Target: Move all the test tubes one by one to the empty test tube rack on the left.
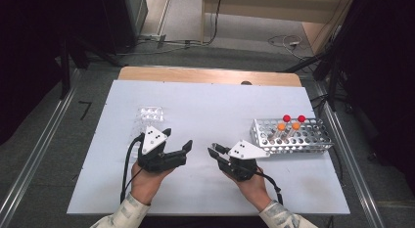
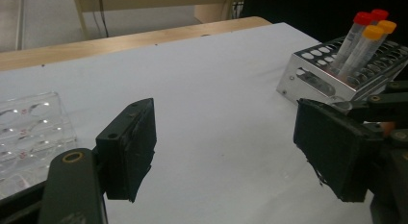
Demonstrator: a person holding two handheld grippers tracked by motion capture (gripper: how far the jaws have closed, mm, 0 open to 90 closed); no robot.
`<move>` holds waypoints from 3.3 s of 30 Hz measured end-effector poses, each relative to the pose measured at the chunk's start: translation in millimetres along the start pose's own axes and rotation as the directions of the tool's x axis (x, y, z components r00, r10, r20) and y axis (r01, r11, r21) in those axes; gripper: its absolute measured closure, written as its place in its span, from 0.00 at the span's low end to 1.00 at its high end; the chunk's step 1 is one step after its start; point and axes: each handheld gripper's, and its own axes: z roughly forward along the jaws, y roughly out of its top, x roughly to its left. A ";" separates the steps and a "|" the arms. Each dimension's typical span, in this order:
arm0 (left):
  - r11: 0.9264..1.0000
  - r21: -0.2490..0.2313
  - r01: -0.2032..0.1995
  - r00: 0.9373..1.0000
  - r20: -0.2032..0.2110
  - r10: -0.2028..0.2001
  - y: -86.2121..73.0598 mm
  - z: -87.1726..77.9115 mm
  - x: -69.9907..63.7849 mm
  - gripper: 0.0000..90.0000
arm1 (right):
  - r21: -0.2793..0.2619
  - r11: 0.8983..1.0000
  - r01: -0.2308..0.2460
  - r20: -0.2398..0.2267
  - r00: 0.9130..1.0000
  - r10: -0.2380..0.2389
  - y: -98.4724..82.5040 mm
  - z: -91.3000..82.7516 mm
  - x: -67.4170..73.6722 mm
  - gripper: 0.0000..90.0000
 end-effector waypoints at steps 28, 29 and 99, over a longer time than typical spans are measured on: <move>0.999 0.042 -0.028 0.984 0.178 0.020 -7.9 12.9 -20.3 0.72 | -0.003 0.999 0.035 -0.072 0.997 -0.035 7.1 20.2 25.2 0.81; 0.999 0.046 -0.026 0.984 0.179 0.018 -8.2 13.3 -20.8 0.73 | -0.003 0.999 0.037 -0.071 0.997 -0.037 6.9 20.4 25.3 0.81; 0.994 -0.052 0.095 0.993 -0.070 -0.099 15.1 -58.0 80.5 0.85 | 0.036 0.999 0.000 -0.055 0.998 0.002 3.0 10.2 10.7 0.30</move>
